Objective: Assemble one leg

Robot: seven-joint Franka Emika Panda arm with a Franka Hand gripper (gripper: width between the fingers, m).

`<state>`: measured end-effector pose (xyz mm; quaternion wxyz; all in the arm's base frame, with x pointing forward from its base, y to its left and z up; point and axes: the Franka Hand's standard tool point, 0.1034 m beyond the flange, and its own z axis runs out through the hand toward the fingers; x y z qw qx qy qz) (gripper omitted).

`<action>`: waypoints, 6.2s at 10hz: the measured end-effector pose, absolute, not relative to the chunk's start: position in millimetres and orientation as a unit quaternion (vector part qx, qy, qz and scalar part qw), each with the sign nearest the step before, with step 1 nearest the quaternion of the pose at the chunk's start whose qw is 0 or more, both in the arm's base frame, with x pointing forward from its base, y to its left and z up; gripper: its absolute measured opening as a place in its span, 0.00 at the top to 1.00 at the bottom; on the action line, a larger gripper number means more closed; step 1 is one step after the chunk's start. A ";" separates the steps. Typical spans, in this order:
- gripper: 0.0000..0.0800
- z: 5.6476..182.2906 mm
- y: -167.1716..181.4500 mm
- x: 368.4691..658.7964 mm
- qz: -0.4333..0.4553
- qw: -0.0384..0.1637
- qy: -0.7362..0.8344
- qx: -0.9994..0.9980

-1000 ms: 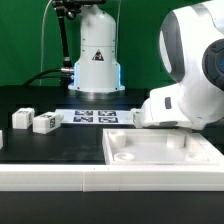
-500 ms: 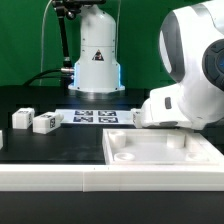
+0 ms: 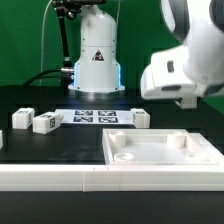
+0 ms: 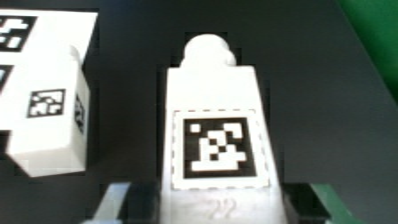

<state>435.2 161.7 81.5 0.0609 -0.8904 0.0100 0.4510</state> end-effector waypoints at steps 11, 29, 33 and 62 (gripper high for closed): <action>0.63 125.0 134.1 513.5 0.144 0.087 -0.018 -0.986; 0.63 126.2 101.9 616.7 -0.233 0.067 -0.035 -0.970; 0.63 101.6 112.2 614.0 -0.223 0.071 -0.039 -0.972; 0.19 96.7 115.2 628.2 -0.012 0.095 -0.064 -0.993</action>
Offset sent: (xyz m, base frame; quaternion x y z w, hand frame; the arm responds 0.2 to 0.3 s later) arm 0.0000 0.0000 0.0000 0.0000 0.1938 0.0000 0.9810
